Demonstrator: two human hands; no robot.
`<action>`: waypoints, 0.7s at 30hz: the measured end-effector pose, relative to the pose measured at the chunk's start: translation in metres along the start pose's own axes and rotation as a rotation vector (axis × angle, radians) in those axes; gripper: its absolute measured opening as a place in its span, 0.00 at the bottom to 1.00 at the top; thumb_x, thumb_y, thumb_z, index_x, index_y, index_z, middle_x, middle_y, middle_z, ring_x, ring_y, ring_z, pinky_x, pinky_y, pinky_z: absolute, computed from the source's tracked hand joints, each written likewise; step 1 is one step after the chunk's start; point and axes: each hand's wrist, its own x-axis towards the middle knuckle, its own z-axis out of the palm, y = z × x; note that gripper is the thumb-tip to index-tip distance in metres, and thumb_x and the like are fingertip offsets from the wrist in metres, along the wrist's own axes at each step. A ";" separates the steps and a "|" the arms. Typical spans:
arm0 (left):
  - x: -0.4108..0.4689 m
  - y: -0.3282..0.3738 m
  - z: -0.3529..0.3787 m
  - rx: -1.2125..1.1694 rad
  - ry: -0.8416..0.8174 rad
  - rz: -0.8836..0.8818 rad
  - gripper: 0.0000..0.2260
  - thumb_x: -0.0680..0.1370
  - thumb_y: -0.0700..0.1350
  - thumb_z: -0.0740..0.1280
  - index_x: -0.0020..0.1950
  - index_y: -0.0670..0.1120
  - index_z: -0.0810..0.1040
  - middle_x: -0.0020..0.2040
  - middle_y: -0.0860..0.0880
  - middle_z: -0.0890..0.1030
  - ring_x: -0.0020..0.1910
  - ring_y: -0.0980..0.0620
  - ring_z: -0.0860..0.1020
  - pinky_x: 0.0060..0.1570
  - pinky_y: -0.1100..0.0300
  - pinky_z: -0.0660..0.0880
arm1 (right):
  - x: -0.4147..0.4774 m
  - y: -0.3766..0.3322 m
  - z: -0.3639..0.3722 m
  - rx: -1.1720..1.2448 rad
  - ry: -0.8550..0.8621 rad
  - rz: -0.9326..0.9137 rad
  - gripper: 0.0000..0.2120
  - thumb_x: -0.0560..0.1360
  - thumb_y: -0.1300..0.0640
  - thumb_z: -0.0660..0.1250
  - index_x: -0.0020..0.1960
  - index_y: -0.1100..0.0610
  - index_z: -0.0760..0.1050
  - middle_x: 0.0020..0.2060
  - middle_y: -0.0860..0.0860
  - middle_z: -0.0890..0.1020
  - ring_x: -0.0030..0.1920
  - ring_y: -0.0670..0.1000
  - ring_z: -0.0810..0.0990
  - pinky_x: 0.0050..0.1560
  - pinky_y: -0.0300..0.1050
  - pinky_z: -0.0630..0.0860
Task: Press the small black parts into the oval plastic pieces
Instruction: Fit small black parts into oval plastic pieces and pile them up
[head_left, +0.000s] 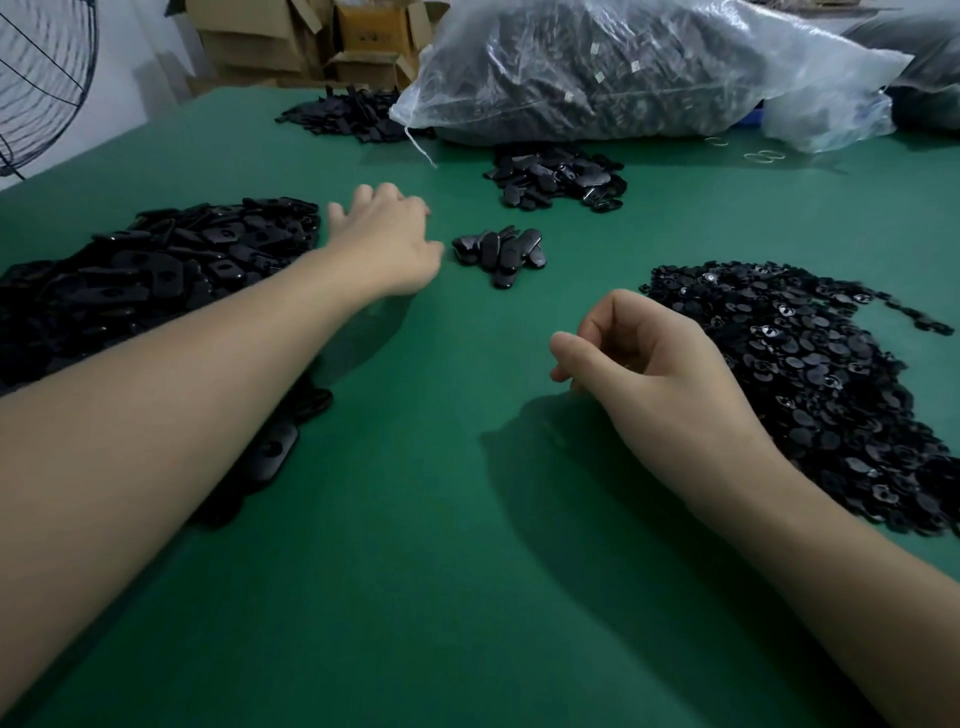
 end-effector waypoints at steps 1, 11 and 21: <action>-0.002 -0.008 -0.005 0.093 -0.005 -0.018 0.19 0.84 0.52 0.62 0.73 0.47 0.73 0.72 0.42 0.70 0.74 0.40 0.63 0.72 0.37 0.57 | 0.000 0.001 0.000 -0.040 0.012 -0.011 0.12 0.78 0.48 0.70 0.41 0.54 0.74 0.40 0.51 0.84 0.35 0.49 0.76 0.39 0.49 0.73; -0.033 -0.035 -0.027 0.431 -0.116 -0.113 0.14 0.82 0.50 0.65 0.41 0.43 0.72 0.44 0.46 0.75 0.45 0.43 0.74 0.46 0.52 0.68 | 0.002 0.005 -0.006 -0.561 0.049 -0.114 0.07 0.77 0.52 0.70 0.54 0.48 0.77 0.47 0.39 0.78 0.59 0.46 0.73 0.59 0.48 0.71; -0.051 -0.039 -0.029 0.467 -0.063 -0.009 0.11 0.75 0.35 0.69 0.52 0.48 0.84 0.52 0.46 0.82 0.46 0.42 0.78 0.41 0.54 0.69 | 0.002 -0.001 -0.013 -0.747 0.027 -0.065 0.16 0.75 0.52 0.71 0.62 0.51 0.76 0.54 0.48 0.81 0.64 0.52 0.73 0.65 0.56 0.71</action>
